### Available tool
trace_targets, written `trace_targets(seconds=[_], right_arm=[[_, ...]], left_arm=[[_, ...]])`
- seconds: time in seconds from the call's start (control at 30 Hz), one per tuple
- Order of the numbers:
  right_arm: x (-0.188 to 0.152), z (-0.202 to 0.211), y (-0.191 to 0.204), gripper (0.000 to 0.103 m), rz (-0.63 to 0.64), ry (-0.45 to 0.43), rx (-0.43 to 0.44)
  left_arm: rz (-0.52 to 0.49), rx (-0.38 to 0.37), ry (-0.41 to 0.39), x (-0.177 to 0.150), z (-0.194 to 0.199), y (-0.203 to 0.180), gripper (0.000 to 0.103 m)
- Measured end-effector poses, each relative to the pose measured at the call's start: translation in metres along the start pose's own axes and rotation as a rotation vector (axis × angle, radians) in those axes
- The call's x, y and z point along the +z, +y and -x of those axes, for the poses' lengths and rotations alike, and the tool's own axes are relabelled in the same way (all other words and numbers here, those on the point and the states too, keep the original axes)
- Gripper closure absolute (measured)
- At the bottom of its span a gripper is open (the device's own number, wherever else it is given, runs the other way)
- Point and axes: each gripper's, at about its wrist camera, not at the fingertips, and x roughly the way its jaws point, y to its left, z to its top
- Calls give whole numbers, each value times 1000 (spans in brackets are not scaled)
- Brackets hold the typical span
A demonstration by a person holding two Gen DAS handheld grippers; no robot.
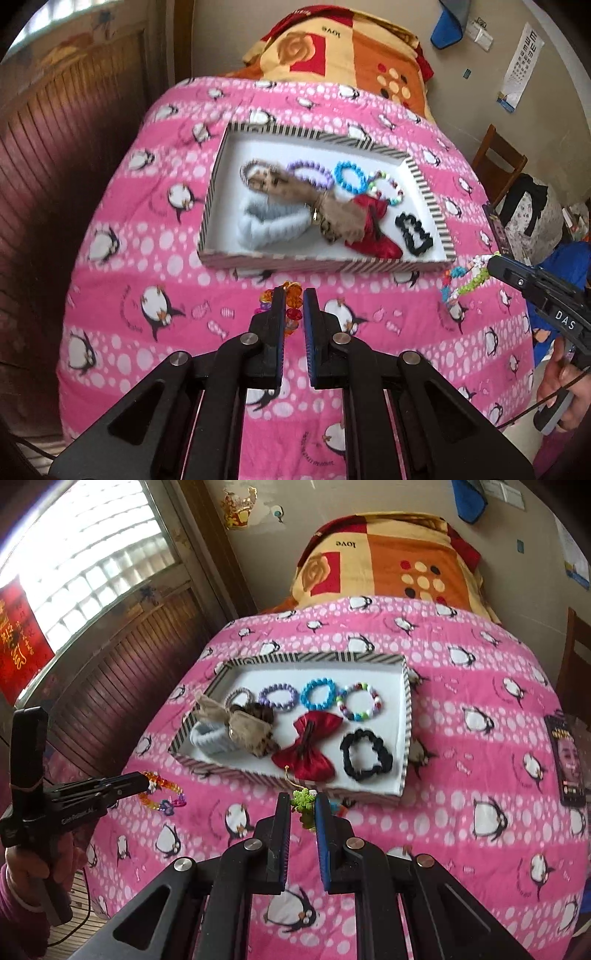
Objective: Organize jewelry
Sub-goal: 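Carry both bracelets into the white tray box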
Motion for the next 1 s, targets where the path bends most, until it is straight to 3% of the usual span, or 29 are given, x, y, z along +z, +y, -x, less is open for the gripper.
trace_targets(seconds=[1.0], right_arm=[[44,-16,2,91,22,-11,-29]], left_arm=[[-128,-26,-88,60,15,-44,95]])
